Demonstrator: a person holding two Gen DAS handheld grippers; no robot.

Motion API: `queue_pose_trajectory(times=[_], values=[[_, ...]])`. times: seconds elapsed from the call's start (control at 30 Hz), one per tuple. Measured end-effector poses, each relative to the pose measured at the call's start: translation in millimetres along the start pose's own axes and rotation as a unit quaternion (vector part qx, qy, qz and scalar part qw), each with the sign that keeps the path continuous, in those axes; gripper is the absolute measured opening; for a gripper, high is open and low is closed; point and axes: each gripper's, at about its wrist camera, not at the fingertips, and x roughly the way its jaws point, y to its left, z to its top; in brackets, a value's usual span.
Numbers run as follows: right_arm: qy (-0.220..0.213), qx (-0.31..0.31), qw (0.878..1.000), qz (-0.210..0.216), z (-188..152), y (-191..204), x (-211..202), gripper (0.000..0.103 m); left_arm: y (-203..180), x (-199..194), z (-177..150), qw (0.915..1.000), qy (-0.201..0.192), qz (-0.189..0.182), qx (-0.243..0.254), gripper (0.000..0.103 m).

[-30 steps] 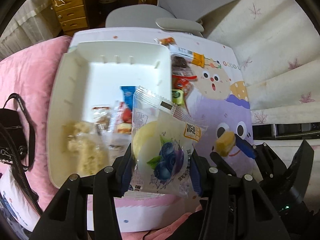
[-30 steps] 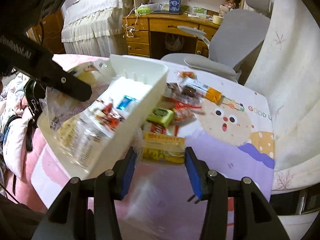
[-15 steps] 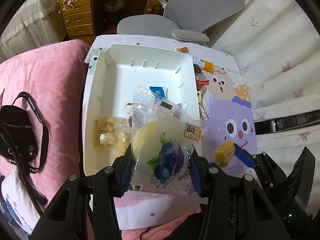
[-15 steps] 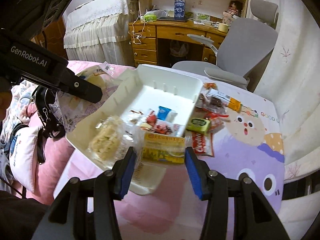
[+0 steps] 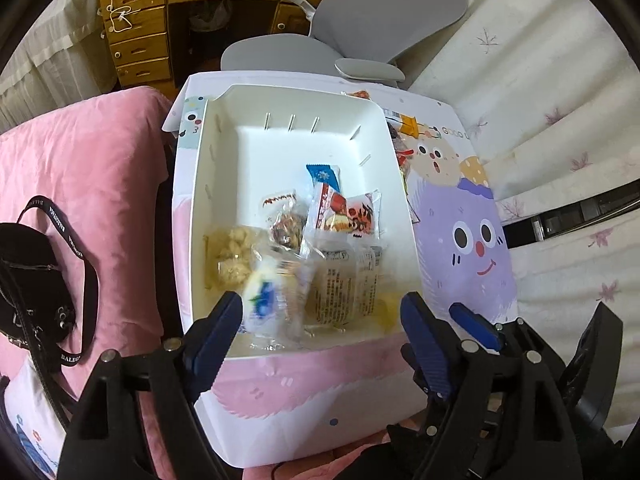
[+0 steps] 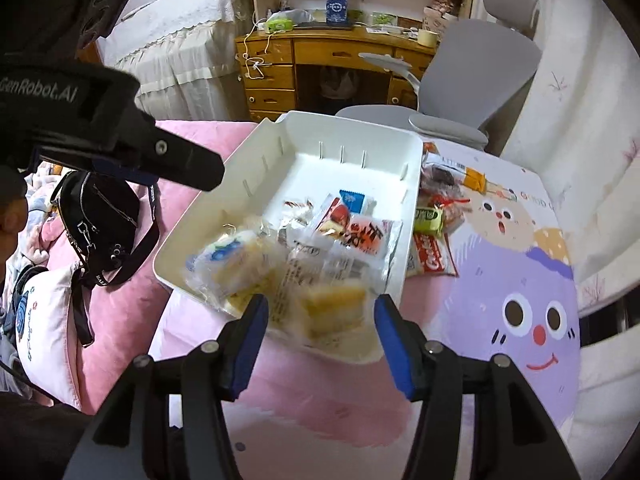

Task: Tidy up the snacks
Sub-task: 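Move both tools from the tray back toward the remaining snacks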

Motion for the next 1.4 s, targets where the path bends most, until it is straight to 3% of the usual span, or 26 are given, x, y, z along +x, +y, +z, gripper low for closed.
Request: queue_pose_trajectory(times=[0.3,0.5,0.77,0.93,1.17,1.4], values=[[-0.008,0.025,1.0,0.016,-5.3,-9.4,-7.1,0.056,-8.3,-8.8,-14.0,0.9996,-0.017,0.017,-0.015,0.08],[-0.012,0.028,0.999,0.025,-14.4,-40.5,-17.6,0.056,-33.3,-5.5,-25.7,0.9984,-0.042,0.007,-0.036,0.08],[-0.001,0.024,0.999,0.044,-33.5,-100.0,-28.0,0.056,-83.8,23.7,-47.0,0.9965,-0.026,0.018,-0.078,0.08],[0.01,0.015,0.998,0.054,-42.4,-141.6,-27.8,0.056,-113.2,38.6,-59.7,0.9927,-0.032,0.026,-0.113,0.08],[0.021,-0.018,0.998,0.063,-53.2,-186.0,-22.8,0.056,-141.7,63.4,-78.3,0.9808,-0.057,0.03,-0.184,0.081],[0.019,-0.039,0.997,0.063,-47.9,-228.9,-15.2,0.056,-172.0,88.4,-85.5,0.9749,-0.081,0.022,-0.206,0.081]])
